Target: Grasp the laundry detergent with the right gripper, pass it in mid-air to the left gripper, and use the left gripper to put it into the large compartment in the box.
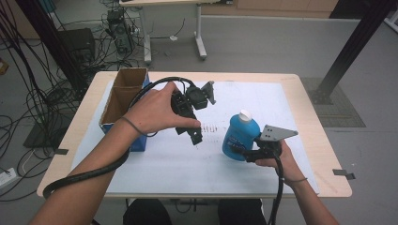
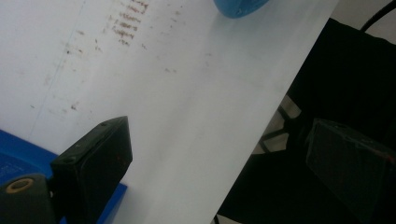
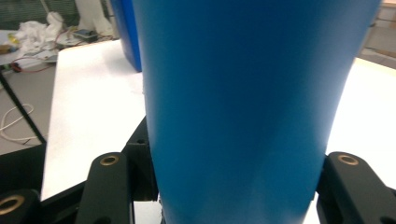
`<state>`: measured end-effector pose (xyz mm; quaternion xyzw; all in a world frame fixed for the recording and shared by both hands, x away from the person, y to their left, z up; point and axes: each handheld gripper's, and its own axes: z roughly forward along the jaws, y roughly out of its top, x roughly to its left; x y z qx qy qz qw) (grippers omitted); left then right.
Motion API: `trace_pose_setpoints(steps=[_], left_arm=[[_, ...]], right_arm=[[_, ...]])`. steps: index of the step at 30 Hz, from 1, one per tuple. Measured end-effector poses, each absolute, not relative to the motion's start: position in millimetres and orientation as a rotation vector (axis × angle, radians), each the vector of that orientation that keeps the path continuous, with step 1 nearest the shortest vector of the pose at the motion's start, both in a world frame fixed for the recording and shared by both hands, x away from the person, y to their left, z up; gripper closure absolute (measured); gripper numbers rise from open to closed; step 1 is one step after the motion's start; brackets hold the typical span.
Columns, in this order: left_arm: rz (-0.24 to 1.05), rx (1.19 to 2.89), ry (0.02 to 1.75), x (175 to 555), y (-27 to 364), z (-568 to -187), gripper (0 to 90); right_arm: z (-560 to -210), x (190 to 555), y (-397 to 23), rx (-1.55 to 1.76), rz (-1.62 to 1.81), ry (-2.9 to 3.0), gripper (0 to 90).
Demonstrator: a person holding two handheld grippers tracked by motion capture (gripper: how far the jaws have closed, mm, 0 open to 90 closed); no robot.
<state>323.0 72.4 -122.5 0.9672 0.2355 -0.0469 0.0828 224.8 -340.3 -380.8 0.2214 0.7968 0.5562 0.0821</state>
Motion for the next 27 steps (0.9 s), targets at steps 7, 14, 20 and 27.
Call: trace_pose_setpoints(steps=[7,14,20,27], left_arm=[[-0.147,2.897,0.627,320,67,-119,7.4],[-0.148,2.919,0.526,315,55,-114,7.4],[-0.140,2.941,0.407,309,43,-107,7.6],[-0.118,2.979,0.298,303,27,-101,7.7]], right_arm=[[-376,233,-330,0.581,1.677,2.441,42.5],[-374,239,-323,0.516,1.689,2.495,42.5],[-372,242,-316,0.467,1.687,2.536,42.4],[-371,248,-309,0.403,1.698,2.575,42.4]])
